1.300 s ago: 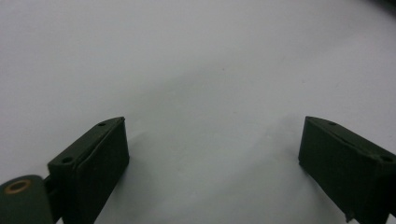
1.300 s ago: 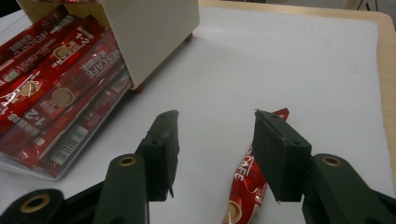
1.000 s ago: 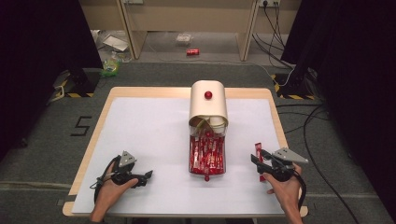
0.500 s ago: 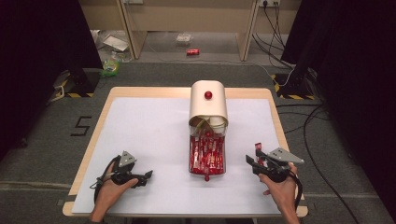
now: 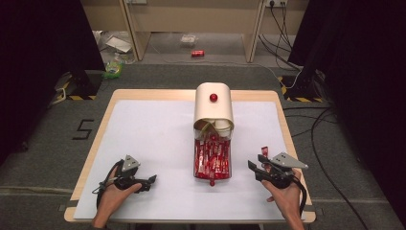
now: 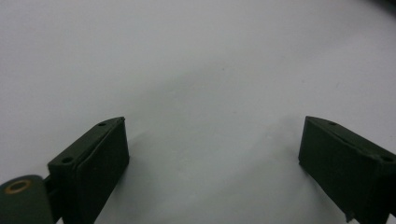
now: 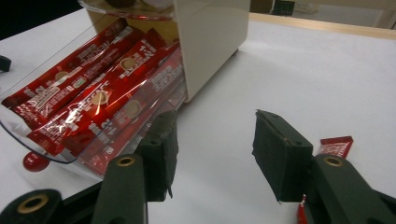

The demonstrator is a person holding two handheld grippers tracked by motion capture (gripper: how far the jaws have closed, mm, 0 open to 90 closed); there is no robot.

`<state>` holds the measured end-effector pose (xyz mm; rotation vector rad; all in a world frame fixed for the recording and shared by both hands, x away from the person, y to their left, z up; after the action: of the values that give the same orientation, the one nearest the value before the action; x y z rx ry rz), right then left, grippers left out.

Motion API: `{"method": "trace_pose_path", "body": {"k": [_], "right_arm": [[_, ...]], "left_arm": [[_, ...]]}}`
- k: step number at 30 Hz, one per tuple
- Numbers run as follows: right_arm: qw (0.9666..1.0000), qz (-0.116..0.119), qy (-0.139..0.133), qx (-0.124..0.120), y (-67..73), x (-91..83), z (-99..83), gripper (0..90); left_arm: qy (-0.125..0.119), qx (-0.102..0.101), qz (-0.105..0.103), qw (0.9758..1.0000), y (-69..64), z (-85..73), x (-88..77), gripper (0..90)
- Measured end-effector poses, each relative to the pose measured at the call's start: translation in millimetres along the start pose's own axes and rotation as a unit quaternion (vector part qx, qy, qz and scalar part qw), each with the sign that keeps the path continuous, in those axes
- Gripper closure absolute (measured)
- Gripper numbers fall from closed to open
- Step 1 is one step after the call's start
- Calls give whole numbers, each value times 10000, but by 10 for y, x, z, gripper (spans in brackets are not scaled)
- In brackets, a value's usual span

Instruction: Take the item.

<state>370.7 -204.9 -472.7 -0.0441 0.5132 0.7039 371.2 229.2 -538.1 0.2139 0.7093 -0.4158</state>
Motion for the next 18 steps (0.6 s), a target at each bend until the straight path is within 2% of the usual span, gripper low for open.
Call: {"method": "trace_pose_path", "body": {"k": [18], "right_arm": [[9994,314,24,-160,237,50,-11,426]], "left_arm": [[-7,-10,-1,10000,-1,1,1,77]]}}
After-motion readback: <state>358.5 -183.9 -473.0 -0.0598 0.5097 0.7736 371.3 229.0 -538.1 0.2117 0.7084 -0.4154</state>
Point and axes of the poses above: each handheld gripper's, and its own axes: x roughly forward along the jaws, z roughly out of its top, y roughly to its left, the point moved 5 cm from there along x, roughly forward along the jaws, and after that the axes turned 7 degrees about z, right-handed, at the moved point
